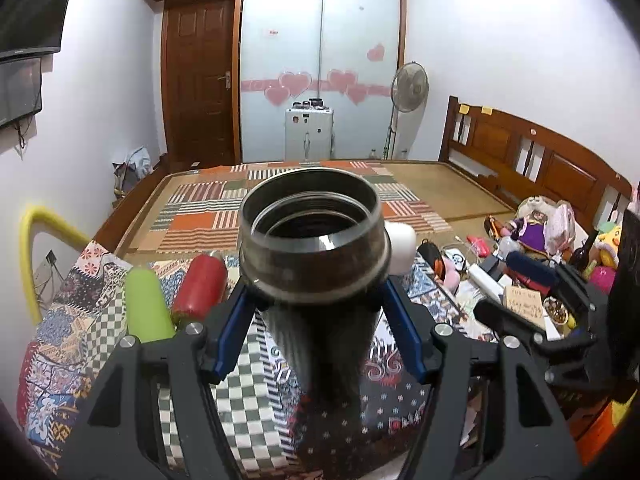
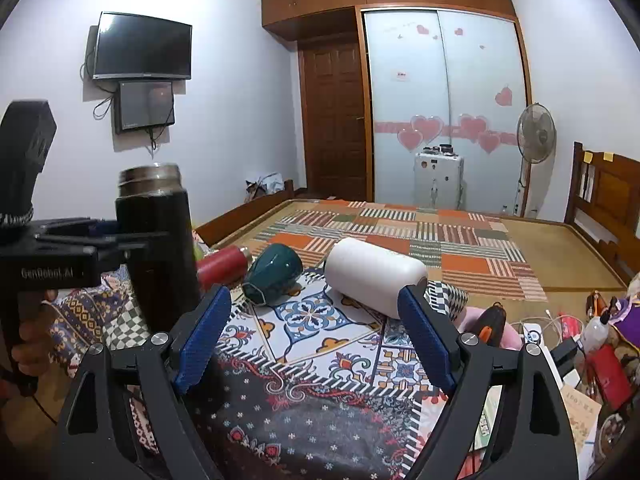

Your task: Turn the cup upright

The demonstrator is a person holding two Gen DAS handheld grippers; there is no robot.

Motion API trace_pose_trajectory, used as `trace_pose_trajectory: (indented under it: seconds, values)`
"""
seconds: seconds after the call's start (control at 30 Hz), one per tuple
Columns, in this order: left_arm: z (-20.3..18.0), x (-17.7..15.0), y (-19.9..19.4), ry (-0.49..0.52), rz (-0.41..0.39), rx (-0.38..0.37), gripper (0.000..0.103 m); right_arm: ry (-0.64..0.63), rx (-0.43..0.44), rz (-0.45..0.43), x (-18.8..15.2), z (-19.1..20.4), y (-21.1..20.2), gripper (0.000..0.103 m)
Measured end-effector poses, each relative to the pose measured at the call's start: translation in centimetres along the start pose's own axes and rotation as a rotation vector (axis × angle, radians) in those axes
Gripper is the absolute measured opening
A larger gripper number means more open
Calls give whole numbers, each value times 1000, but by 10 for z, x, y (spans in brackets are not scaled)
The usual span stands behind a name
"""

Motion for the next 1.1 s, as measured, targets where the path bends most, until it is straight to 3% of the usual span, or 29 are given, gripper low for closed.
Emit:
trace_pose_trajectory:
  seconds: [0.37, 0.7, 0.83, 1.1]
  values:
    - [-7, -5, 36, 36, 31, -7, 64, -8, -3, -33, 3, 4, 3, 85]
    - [-14, -10, 32, 57, 26, -15, 64, -10, -1, -31, 1, 5, 2, 85]
    - [-14, -10, 29, 62, 22, -13, 64, -5, -11, -44, 1, 3, -2, 92]
    - [-21, -9, 31, 75, 17, -1, 64, -3, -11, -53, 2, 4, -7, 94]
Point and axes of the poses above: each gripper's, at about its wrist camera, not at the fingertips, and y roughly the way its jaws point, z to its left, x to its top, the point moved 3 cm from there along y, roughly the way its jaws point, and after that the axes turned 6 degrees about x, right-handed, at the moved point
